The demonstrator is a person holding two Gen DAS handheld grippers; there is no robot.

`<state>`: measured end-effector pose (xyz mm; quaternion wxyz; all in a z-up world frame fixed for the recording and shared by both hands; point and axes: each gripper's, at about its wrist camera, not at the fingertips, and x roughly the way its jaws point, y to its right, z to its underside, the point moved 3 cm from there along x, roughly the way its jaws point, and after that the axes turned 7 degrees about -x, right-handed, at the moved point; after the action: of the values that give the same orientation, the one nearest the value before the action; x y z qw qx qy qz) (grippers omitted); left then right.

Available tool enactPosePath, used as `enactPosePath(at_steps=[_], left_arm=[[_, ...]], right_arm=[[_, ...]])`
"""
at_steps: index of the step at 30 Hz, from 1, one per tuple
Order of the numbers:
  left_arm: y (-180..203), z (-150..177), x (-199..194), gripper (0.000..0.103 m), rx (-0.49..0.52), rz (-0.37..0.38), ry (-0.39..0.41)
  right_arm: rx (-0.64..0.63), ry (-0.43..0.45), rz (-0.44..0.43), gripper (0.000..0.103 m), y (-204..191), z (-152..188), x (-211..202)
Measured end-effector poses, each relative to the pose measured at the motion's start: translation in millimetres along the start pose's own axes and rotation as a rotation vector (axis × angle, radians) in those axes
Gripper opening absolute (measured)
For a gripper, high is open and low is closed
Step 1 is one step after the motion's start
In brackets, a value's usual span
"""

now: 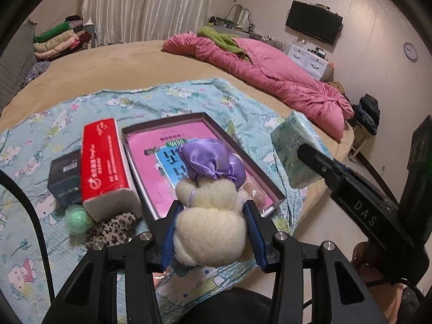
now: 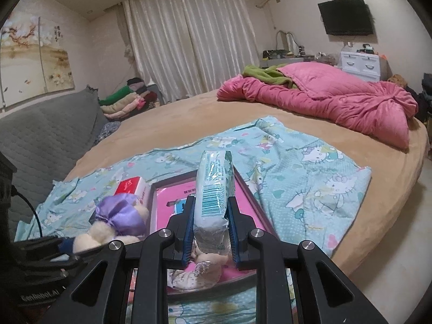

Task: Organize soft objects
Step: 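Carry the cream plush and wet-wipes packet over the pink box tray, then lower the plush and wipes packet into the tray and open both grippers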

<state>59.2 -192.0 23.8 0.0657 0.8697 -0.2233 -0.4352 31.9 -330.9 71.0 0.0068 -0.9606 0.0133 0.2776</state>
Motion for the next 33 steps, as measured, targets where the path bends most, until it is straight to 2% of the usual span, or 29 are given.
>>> enactPosePath(at_steps=[14,33], left_arm=[[3.4,16.4,47.0,0.046,-0.018,0.006,-0.088],[-9.3,24.2,90.5,0.046,-0.023,-0.043,-0.133]], right_arm=[[0.023,-0.031,0.012,0.023,14.4,10.3,12.7],[0.042,-0.105,0.047,0.023,36.0,31.8,43.5]])
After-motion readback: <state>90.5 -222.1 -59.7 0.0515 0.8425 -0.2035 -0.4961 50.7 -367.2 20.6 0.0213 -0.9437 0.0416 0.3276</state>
